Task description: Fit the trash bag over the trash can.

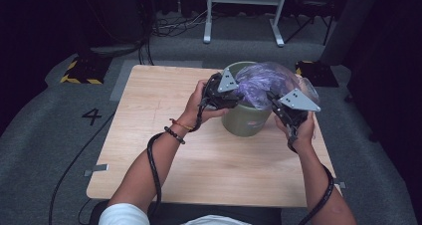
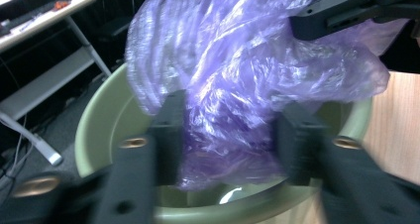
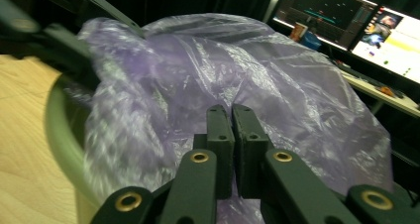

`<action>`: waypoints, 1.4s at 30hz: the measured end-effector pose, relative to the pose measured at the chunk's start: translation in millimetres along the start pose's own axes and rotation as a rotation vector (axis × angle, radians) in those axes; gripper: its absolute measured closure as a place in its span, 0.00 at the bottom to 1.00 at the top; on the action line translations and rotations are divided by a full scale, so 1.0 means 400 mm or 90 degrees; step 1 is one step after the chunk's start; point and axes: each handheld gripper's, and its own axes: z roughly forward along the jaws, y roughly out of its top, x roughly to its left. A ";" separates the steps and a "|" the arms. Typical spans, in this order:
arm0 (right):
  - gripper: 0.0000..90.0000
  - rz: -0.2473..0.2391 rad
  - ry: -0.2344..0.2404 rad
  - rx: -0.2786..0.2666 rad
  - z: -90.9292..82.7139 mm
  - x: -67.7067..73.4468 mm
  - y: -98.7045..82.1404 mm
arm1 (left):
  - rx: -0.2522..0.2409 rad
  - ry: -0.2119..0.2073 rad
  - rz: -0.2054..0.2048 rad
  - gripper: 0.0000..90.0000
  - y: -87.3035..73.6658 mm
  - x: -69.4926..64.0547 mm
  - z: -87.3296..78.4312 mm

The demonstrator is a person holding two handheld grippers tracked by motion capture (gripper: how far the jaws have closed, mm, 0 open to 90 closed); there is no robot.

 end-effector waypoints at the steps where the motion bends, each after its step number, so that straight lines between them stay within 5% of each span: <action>1: 0.96 -0.001 0.006 -0.001 0.000 0.001 0.000 | 0.001 0.004 0.006 0.79 -0.003 0.002 0.001; 6: 0.89 -0.003 0.024 -0.003 -0.001 0.005 0.001 | 0.001 0.015 0.011 0.95 -0.014 0.018 0.001; 14: 0.53 0.048 0.050 -0.031 -0.043 -0.019 -0.017 | 0.012 0.042 0.002 0.97 -0.035 0.047 -0.010; 21: 0.35 0.036 0.073 -0.033 -0.122 -0.038 -0.078 | 0.020 0.048 -0.002 0.97 -0.041 0.058 -0.007; 25: 0.30 0.053 0.056 -0.017 -0.158 -0.070 -0.141 | 0.024 0.049 -0.004 0.97 -0.043 0.063 -0.004; 30: 0.26 0.051 -0.019 0.048 -0.152 -0.108 -0.218 | 0.028 0.048 -0.005 0.97 -0.044 0.069 -0.002; 36: 0.33 0.080 -0.049 0.094 -0.118 -0.131 -0.282 | 0.030 0.043 -0.011 0.97 -0.052 0.074 0.002; 42: 0.75 0.090 -0.034 0.055 -0.107 -0.136 -0.286 | 0.033 0.041 -0.011 0.97 -0.052 0.077 0.003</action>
